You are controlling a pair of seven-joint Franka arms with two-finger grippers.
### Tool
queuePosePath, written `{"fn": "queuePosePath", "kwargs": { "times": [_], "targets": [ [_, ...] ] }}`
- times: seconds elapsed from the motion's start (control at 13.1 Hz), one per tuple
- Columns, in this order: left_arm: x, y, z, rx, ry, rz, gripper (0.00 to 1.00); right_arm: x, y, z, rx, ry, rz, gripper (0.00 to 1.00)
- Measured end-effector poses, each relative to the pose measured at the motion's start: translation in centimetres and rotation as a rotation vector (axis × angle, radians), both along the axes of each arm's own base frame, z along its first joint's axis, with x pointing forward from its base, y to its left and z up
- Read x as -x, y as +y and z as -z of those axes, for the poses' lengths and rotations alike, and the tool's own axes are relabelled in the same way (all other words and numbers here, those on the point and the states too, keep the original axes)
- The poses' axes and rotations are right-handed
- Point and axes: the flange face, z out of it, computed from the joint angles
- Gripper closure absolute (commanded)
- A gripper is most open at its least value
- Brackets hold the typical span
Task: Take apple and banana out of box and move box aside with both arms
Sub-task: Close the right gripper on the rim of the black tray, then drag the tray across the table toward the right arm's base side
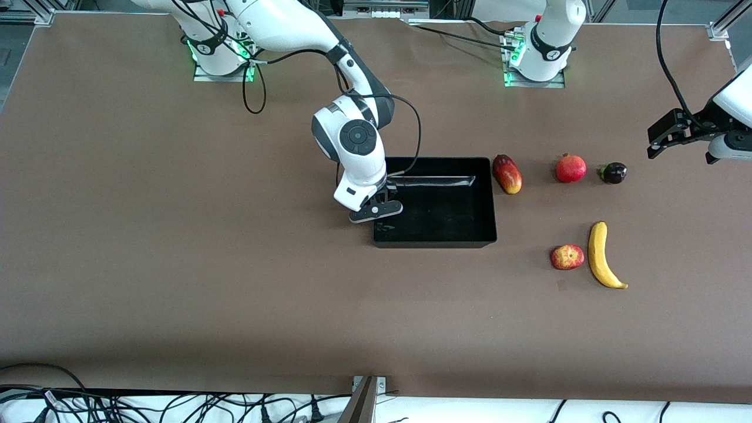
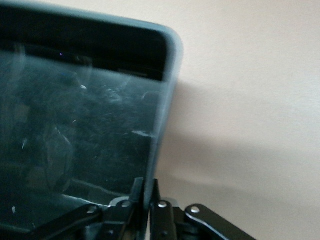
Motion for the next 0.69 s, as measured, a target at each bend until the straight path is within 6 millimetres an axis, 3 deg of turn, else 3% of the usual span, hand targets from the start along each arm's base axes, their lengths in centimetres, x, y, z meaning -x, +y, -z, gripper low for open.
{"fn": "queuePosePath", "kwargs": {
  "times": [0.15,0.23,0.38,0.53,0.69],
  "targets": [
    [0.0,0.0,0.0,0.003,0.001,0.000,0.00,-0.8,-1.2,-0.8,0.020,0.024,0.011,1.00],
    [0.0,0.0,0.0,0.004,0.001,0.000,0.00,-1.8,-2.5,-2.2,0.026,0.030,0.033,1.00],
    [0.0,0.0,0.0,0.005,0.001,0.000,0.00,-5.2,-7.8,-6.5,0.041,0.064,0.065,1.00],
    [0.0,0.0,0.1,0.005,0.001,0.000,0.00,-9.7,-17.9,-11.8,0.039,0.114,0.080,1.00],
    [0.0,-0.1,0.1,0.006,0.002,-0.002,0.00,-12.6,-29.5,-14.8,0.026,0.154,0.092,1.00]
  ]
}}
